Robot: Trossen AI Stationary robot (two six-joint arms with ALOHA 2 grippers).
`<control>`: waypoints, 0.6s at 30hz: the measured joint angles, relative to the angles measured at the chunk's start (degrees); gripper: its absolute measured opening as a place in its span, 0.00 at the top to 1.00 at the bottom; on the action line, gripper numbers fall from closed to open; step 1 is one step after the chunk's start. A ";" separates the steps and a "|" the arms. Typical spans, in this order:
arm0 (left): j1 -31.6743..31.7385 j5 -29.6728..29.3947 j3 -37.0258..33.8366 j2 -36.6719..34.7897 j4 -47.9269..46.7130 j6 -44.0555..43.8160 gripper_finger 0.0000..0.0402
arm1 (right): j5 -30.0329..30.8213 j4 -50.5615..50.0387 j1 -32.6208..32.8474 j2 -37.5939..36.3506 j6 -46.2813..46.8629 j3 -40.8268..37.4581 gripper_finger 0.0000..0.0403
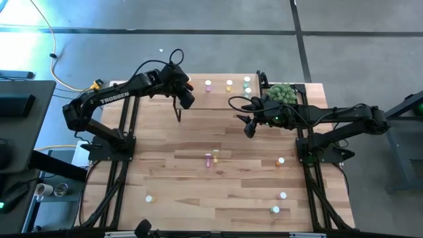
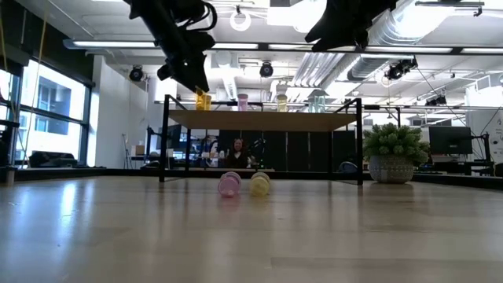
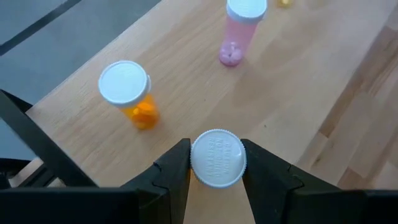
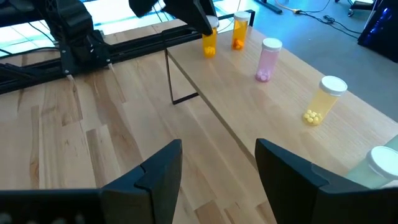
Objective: Pick and place medicine bottles onto shelf by color
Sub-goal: Put the left orange pill bottle on the shelf aligned with the other orange pill bottle
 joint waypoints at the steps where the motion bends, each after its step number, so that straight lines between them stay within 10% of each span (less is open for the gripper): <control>1: 0.00 0.03 0.00 0.40 0.01 -0.31 0.70 | 0.01 -0.02 0.02 0.00 -0.01 0.00 0.52; 18: 0.00 -1.37 0.04 1.30 -0.02 -0.71 0.71 | 0.01 -0.55 0.02 -0.02 -0.44 0.00 0.52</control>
